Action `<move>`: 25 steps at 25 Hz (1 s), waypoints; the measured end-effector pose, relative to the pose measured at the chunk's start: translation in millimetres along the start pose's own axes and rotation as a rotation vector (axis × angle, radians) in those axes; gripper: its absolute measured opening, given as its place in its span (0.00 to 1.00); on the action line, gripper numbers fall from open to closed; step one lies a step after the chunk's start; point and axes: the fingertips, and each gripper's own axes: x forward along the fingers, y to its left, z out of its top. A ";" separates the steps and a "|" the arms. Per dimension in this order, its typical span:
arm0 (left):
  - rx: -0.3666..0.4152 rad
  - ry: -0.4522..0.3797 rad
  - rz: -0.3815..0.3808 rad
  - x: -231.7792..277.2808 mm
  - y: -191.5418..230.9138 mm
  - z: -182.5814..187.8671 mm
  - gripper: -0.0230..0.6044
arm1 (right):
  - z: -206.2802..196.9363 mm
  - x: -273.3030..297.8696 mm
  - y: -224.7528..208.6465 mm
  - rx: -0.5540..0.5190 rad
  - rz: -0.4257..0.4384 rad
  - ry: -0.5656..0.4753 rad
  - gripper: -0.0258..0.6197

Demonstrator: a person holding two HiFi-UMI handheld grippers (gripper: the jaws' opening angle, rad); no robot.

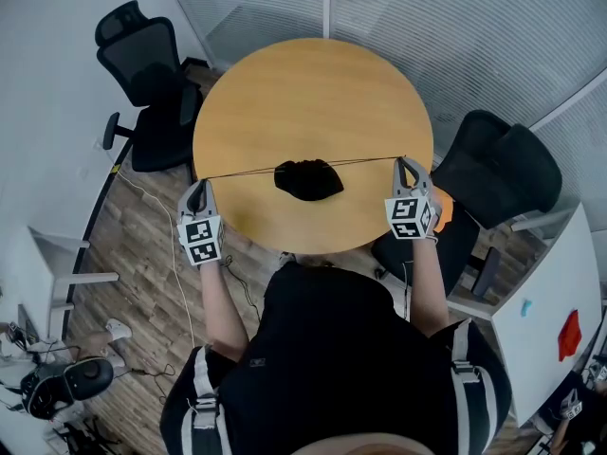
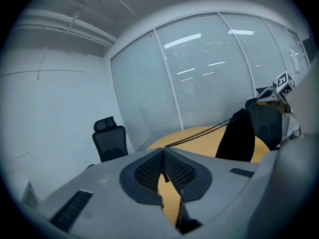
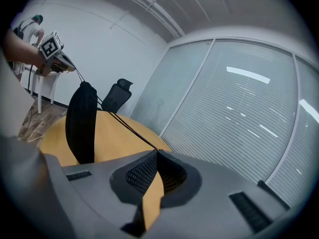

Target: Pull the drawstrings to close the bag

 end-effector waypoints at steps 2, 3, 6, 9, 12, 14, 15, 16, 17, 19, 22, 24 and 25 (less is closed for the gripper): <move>-0.008 0.001 -0.006 5.1 6.9 -1.4 0.06 | 2.3 2.7 -0.6 0.000 -0.010 0.008 0.13; -0.012 0.002 -0.008 7.3 10.4 -1.7 0.06 | 3.2 3.7 -0.4 0.000 -0.014 0.013 0.13; -0.022 -0.002 -0.009 14.1 21.2 -2.4 0.06 | 4.9 6.2 2.8 -0.004 -0.021 0.027 0.13; -0.022 -0.017 -0.013 25.7 31.4 -0.3 0.06 | 8.2 11.0 3.4 -0.004 -0.032 0.038 0.13; -0.012 -0.026 -0.023 35.0 40.0 4.9 0.06 | 13.5 14.5 2.9 0.002 -0.049 0.047 0.13; -0.012 -0.023 -0.031 38.8 46.1 7.2 0.06 | 17.1 15.9 5.3 0.002 -0.059 0.052 0.13; -0.011 -0.021 -0.034 40.7 48.8 7.9 0.06 | 18.2 16.5 6.6 0.002 -0.062 0.055 0.13; -0.011 -0.021 -0.038 42.8 50.7 8.2 0.06 | 18.4 17.0 7.7 0.004 -0.065 0.059 0.13; -0.012 -0.019 -0.042 45.2 52.0 8.0 0.06 | 17.8 17.3 8.5 0.006 -0.067 0.064 0.13; -0.015 -0.017 -0.050 51.3 55.4 7.6 0.06 | 17.0 18.8 10.1 0.011 -0.071 0.075 0.13; -0.013 -0.024 -0.063 62.6 62.6 7.9 0.06 | 23.0 21.8 11.1 0.003 -0.087 0.082 0.13; -0.015 -0.024 -0.076 67.8 64.6 8.5 0.06 | 25.6 22.5 11.2 0.004 -0.096 0.088 0.13; -0.015 -0.023 -0.082 69.7 65.2 8.6 0.06 | 26.4 22.3 11.4 0.010 -0.099 0.091 0.13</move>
